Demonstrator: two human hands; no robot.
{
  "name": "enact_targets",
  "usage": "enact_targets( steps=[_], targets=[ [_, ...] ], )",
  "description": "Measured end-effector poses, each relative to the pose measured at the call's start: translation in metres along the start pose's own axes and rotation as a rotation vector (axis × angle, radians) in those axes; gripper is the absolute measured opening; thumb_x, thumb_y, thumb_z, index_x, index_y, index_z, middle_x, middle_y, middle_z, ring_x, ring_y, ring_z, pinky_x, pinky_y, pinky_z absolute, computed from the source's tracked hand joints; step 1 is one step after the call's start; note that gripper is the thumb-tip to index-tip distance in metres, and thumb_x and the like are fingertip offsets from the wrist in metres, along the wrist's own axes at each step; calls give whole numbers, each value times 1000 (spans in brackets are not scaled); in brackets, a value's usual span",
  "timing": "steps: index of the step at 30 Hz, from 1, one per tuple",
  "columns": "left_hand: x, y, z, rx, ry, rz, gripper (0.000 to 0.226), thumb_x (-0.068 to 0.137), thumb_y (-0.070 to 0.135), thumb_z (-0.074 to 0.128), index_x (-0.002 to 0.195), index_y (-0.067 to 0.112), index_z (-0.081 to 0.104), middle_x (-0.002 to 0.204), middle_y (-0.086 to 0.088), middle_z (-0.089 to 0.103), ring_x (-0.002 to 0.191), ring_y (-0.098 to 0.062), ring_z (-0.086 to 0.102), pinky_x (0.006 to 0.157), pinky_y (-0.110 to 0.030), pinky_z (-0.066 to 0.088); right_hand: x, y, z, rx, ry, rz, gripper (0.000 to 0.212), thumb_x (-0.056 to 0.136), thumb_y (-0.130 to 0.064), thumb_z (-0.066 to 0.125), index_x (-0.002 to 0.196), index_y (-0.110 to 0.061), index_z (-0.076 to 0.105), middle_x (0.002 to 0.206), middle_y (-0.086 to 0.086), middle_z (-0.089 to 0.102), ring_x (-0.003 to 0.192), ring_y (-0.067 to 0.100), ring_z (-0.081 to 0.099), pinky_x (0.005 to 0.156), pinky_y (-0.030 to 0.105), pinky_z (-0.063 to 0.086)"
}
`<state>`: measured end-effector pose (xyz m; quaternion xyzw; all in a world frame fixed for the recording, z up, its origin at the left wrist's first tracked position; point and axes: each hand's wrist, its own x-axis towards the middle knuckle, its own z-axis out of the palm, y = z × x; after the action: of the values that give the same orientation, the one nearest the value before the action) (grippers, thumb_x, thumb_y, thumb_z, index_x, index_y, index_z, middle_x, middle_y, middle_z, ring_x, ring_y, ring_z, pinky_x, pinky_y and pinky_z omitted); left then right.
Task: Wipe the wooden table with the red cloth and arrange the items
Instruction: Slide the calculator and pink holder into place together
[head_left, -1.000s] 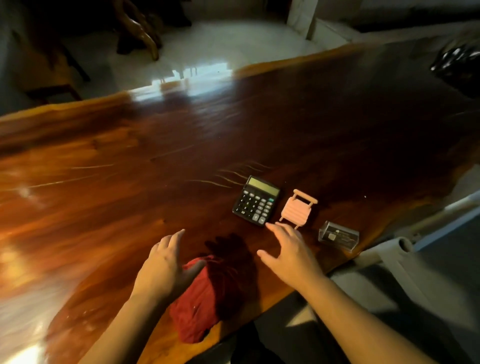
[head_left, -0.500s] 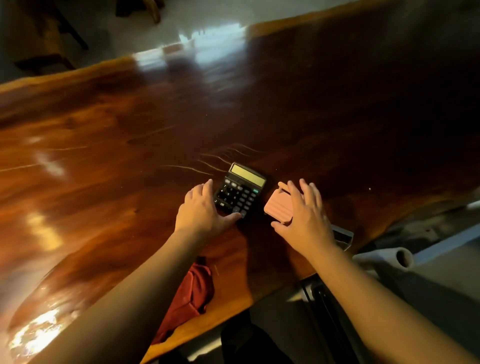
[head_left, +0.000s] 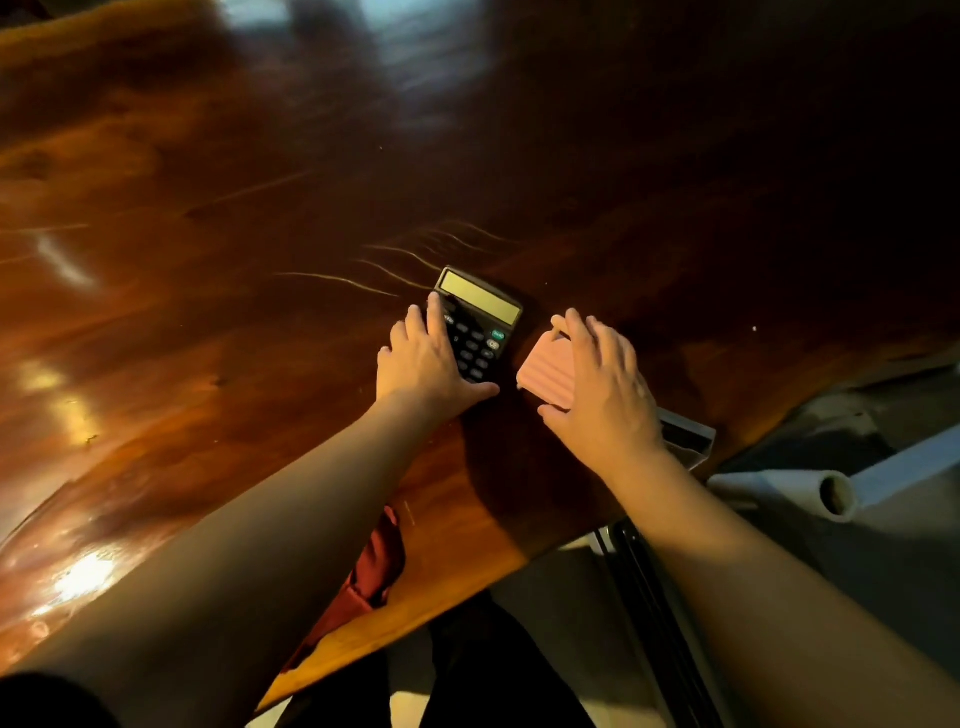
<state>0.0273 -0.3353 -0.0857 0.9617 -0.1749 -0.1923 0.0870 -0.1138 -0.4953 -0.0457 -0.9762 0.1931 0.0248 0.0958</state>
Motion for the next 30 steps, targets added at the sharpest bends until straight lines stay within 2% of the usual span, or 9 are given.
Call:
enact_targets(
  steps=[4, 8, 15, 21, 26, 30],
  targets=[
    [7, 2, 1, 21, -29, 9, 145, 47, 81, 74, 153, 29, -9, 158, -18, 23, 139, -36, 33, 103, -51, 42, -1, -2, 3, 53, 20, 19, 116, 72, -29, 88, 157, -24, 10, 152, 12, 34, 139, 35, 40, 99, 49, 51],
    [9, 1, -4, -3, -20, 18, 145, 44, 77, 76, 153, 29, -7, 135, -16, 39, 121, -34, 42, 89, -46, 48, 0, -6, 3, 63, 31, 24, 114, 70, -26, 89, 156, -24, 13, 145, 12, 37, 131, 34, 45, 92, 47, 53],
    [0, -22, -24, -103, -5, -31, 145, 42, 78, 77, 152, 29, -4, 130, -15, 40, 119, -33, 42, 86, -46, 48, 5, -24, -6, 63, 62, 22, 116, 68, -25, 90, 154, -28, 14, 139, 5, 29, 128, 33, 45, 87, 46, 55],
    [-17, -85, -59, -185, 70, -143, 144, 42, 77, 77, 153, 25, 2, 127, -17, 40, 119, -35, 41, 90, -49, 48, 24, -77, -12, 83, 57, -55, 116, 68, -28, 90, 154, -30, 13, 141, 5, 30, 128, 33, 45, 86, 47, 55],
    [-38, -158, -89, -215, 153, -286, 142, 45, 75, 77, 154, 16, 7, 127, -20, 41, 119, -38, 41, 95, -49, 45, 39, -147, -11, 119, 30, -180, 112, 70, -28, 90, 153, -31, 14, 141, 5, 32, 128, 31, 45, 86, 47, 54],
    [-58, -218, -103, -267, 211, -410, 140, 46, 74, 79, 153, 13, 13, 126, -22, 43, 119, -41, 42, 97, -49, 43, 46, -208, -6, 114, -26, -273, 113, 71, -30, 89, 153, -32, 12, 145, 4, 31, 134, 30, 42, 92, 46, 52]
  ],
)
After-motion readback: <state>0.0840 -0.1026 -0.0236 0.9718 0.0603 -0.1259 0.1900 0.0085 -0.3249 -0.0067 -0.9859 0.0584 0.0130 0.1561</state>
